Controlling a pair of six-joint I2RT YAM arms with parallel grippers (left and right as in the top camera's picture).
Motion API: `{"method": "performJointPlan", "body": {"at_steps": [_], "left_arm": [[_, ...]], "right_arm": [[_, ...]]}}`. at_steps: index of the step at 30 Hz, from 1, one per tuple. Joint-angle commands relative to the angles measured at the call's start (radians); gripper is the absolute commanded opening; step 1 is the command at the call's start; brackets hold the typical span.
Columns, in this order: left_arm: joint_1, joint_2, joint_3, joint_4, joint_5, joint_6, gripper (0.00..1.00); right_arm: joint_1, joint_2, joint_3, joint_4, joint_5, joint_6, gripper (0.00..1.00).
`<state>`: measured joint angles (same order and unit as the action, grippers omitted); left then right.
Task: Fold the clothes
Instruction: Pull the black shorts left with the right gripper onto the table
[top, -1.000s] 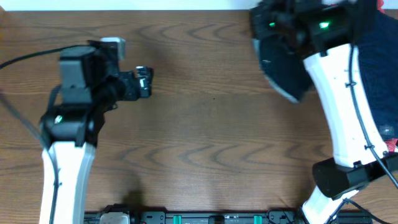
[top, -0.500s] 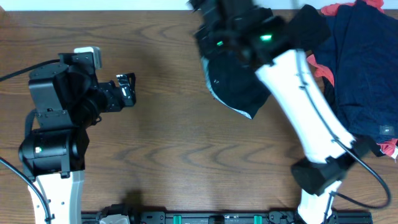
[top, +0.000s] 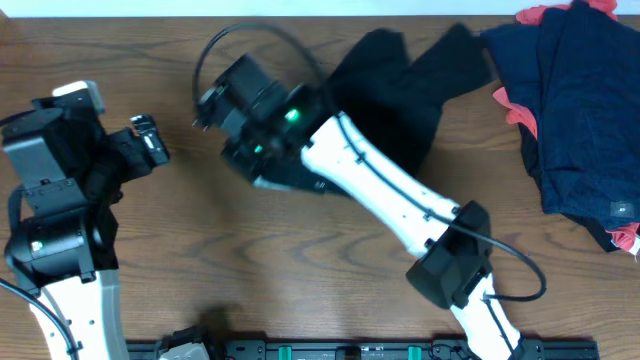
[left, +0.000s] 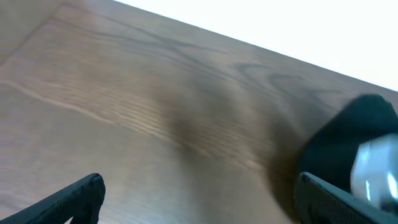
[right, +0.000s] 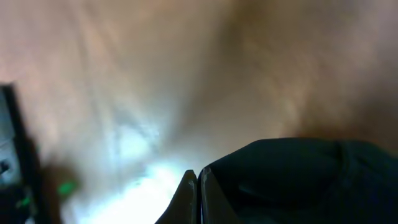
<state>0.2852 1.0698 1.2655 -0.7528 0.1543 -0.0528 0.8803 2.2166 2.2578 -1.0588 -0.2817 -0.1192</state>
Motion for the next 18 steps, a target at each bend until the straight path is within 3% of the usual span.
{"method": "performJointPlan", "body": {"at_steps": [1,5,6,9,10,14,18], "left_arm": [[0.039,0.012,0.010,-0.001,-0.025,-0.009,0.98],[0.060,0.021,0.010,0.002,-0.024,-0.010,0.98],[0.060,0.025,0.010,0.003,-0.024,-0.010,0.98],[0.058,0.039,0.010,0.002,-0.024,-0.026,0.98],[0.058,0.045,0.010,-0.002,-0.024,-0.032,0.98],[0.056,0.071,0.010,-0.018,0.006,-0.031,0.98],[0.055,0.108,0.010,-0.026,0.123,-0.017,0.98]], "right_arm": [[0.060,-0.011,0.016,0.000,-0.059,-0.074,0.01],[0.071,-0.011,0.016,-0.019,-0.074,-0.094,0.02],[0.068,-0.012,0.016,-0.023,-0.073,-0.098,0.12],[0.032,-0.027,0.020,-0.034,-0.040,-0.090,0.65],[0.018,-0.035,0.020,-0.035,-0.029,-0.076,0.70],[-0.092,-0.093,0.020,-0.051,0.015,-0.001,0.79],[-0.245,-0.132,0.020,-0.117,0.017,0.084,0.79]]}}
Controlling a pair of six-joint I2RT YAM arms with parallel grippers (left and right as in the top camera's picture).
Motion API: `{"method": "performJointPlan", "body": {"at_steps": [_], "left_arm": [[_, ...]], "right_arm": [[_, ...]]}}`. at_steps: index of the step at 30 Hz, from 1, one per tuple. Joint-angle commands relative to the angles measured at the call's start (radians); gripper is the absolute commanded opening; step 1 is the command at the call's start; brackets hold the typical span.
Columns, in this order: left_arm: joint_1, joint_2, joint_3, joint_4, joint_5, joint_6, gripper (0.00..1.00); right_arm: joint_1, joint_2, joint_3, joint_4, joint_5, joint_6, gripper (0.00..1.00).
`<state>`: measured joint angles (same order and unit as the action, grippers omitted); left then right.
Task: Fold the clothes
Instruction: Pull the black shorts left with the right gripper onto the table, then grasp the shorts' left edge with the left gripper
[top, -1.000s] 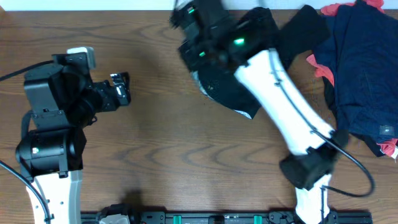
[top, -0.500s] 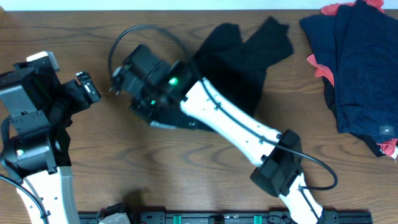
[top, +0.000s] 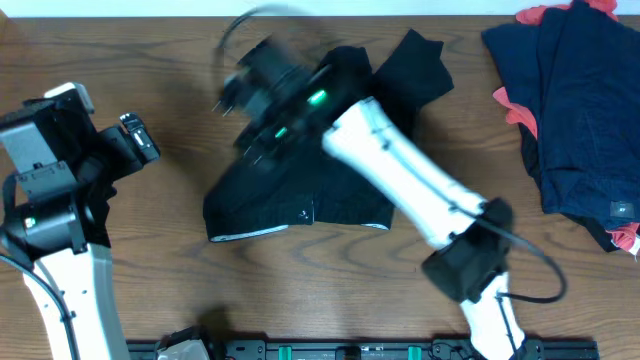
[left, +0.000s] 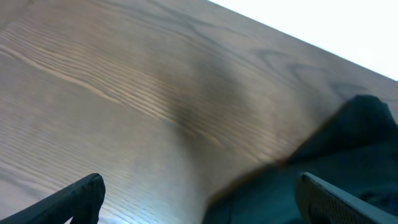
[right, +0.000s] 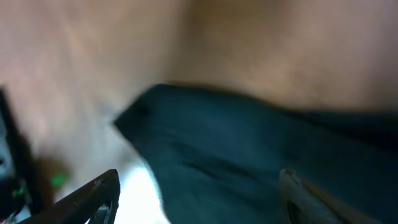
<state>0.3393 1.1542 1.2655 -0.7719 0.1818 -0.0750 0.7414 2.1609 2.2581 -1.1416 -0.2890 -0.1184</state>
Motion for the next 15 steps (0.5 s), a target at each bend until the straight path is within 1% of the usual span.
{"method": "performJointPlan", "body": {"at_steps": [1,3,6,7,8,9,12,15], "left_arm": [[-0.003,0.035,0.010,-0.012,0.136,0.031,0.98],[-0.024,0.058,0.010,-0.036,0.184,0.087,0.98],[-0.073,0.088,0.010,-0.103,0.185,0.143,0.99],[-0.095,0.097,0.010,-0.135,0.185,0.151,0.94],[-0.113,0.102,0.010,-0.162,0.185,0.149,0.90],[-0.132,0.105,0.010,-0.190,0.187,0.147,0.89],[-0.197,0.106,0.010,-0.272,0.185,0.134,0.89],[-0.246,0.107,-0.002,-0.333,0.184,0.089,0.90]], "right_arm": [[-0.131,-0.076,0.019,-0.061,0.016,0.085,0.79],[-0.187,-0.071,0.017,-0.158,0.001,0.084,0.80],[-0.229,-0.064,-0.011,-0.285,0.002,0.053,0.89],[-0.238,-0.064,-0.032,-0.314,0.002,0.046,0.90],[-0.243,-0.064,-0.050,-0.333,0.002,0.046,0.91],[-0.246,-0.064,-0.069,-0.345,0.001,0.046,0.91],[-0.250,-0.064,-0.144,-0.363,0.001,0.067,0.91],[-0.250,-0.064,-0.243,-0.370,0.005,0.083,0.90]]}}
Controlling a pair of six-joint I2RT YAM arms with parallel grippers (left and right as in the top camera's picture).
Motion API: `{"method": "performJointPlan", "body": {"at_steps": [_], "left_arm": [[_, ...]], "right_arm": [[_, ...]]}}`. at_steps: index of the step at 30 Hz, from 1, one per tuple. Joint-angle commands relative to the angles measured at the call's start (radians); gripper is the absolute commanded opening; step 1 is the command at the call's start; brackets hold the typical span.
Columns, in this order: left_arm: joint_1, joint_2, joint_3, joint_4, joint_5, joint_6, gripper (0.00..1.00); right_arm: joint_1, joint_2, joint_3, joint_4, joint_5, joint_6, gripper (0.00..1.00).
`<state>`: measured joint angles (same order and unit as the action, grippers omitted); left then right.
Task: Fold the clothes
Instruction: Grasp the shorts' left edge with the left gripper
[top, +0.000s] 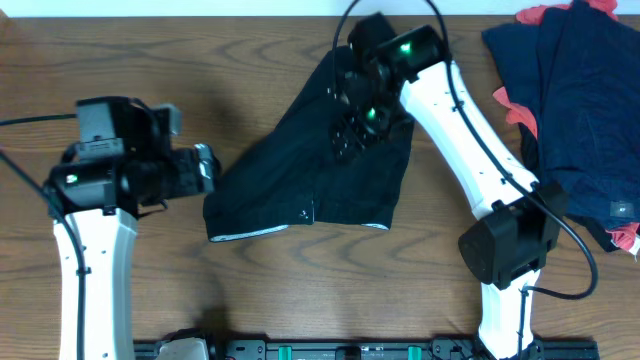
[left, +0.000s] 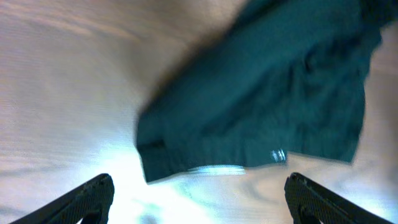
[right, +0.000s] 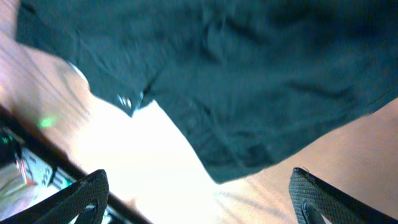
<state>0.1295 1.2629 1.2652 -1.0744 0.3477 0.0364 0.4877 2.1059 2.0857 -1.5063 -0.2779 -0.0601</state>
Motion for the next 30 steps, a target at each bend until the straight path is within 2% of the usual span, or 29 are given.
{"method": "performJointPlan", "body": {"at_steps": [1,6,12,20,30], "left_arm": [[-0.047,-0.002,-0.008,-0.048,0.004,-0.047,0.90],[-0.066,-0.002,-0.087,-0.108,-0.184,-0.347,0.91],[-0.066,-0.002,-0.254,-0.018,-0.200,-0.475,0.91],[-0.066,-0.002,-0.462,0.179,-0.204,-0.494,0.91],[-0.066,0.047,-0.566,0.431,-0.211,-0.422,0.87]], "right_arm": [[0.003,-0.010,-0.103,-0.002,-0.001,0.034,0.90],[0.003,-0.022,-0.300,0.077,0.020,0.109,0.87],[0.002,-0.074,-0.414,0.161,0.158,0.232,0.85],[0.001,-0.133,-0.543,0.238,0.196,0.264,0.80],[0.000,-0.133,-0.646,0.307,0.180,0.284,0.76]]}}
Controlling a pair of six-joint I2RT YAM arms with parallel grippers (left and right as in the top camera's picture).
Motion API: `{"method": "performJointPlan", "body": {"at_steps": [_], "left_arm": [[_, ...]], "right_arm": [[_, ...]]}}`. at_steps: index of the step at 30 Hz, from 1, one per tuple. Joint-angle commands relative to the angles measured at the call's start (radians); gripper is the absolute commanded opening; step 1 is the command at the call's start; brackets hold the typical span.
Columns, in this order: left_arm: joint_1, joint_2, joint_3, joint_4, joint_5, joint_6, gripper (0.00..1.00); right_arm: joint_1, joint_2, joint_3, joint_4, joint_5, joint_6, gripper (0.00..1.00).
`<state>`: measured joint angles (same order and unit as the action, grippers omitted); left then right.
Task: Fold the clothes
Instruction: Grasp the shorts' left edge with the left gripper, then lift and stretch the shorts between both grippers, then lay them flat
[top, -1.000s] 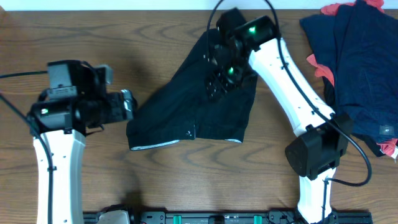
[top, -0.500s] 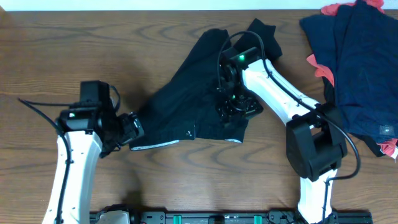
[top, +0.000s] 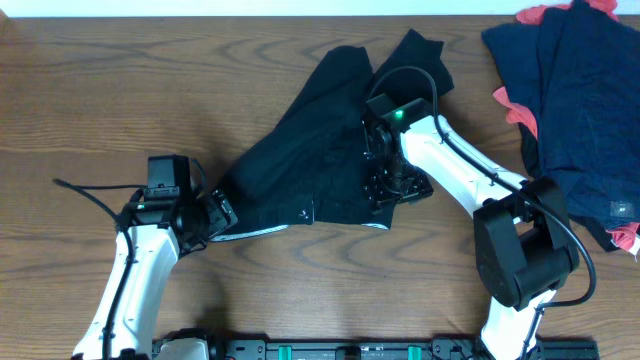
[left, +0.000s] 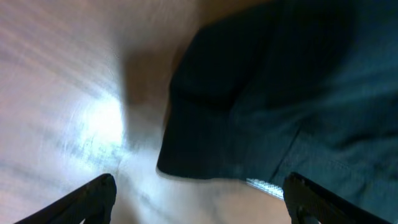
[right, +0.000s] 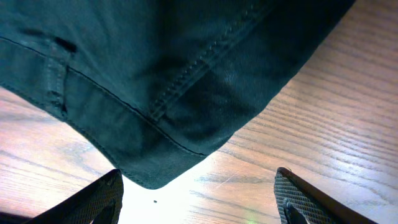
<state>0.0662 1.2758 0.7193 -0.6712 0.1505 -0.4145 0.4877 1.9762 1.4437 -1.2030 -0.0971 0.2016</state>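
Note:
A black garment (top: 320, 150) lies spread on the wooden table (top: 120, 90), its waistband edge toward the front. My left gripper (top: 222, 213) is open at the garment's front left corner (left: 249, 106); that corner lies just ahead of the open gripper (left: 199, 208), not between the fingers. At the front right corner my right gripper (top: 386, 192) is open too. The hemmed corner (right: 155, 81) sits just beyond that gripper (right: 199, 202), with bare wood between the fingertips.
A pile of navy and red clothes (top: 580, 110) lies at the table's back right. A black rail with green marks (top: 350, 352) runs along the front edge.
My left gripper has moved from the garment's left side down to its front left corner. My right gripper has moved from over the garment's back part to its front right corner. The garment lies unchanged.
My right gripper was shut on the black garment, holding it over the table's middle. Then it was open and the garment lay spread. Then it was over the garment's back part while my left arm had come closer. Now both grippers are open at the front corners.

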Motion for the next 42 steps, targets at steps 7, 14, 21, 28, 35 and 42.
{"method": "performJointPlan", "body": {"at_steps": [7,14,21,28,35,42], "left_arm": [[-0.002,0.174,-0.027,0.134,-0.013,0.038,0.81],[-0.002,0.244,-0.027,0.142,-0.002,0.066,0.38],[-0.002,0.247,-0.027,0.167,-0.003,0.066,0.06],[-0.002,0.247,-0.027,0.190,-0.002,0.066,0.06],[-0.002,0.247,-0.027,0.187,-0.003,0.066,0.06],[-0.002,0.237,-0.012,0.178,-0.002,0.066,0.06]], "right_arm": [[0.000,-0.009,-0.004,0.003,-0.032,0.023,0.75],[0.000,-0.009,-0.005,-0.027,-0.043,0.032,0.73],[0.003,-0.009,-0.011,-0.012,-0.046,0.068,0.74],[0.005,-0.009,-0.120,0.126,-0.111,0.076,0.75],[0.009,-0.009,-0.216,0.270,-0.109,0.103,0.59],[0.014,-0.040,-0.223,0.285,-0.078,0.135,0.01]]}}
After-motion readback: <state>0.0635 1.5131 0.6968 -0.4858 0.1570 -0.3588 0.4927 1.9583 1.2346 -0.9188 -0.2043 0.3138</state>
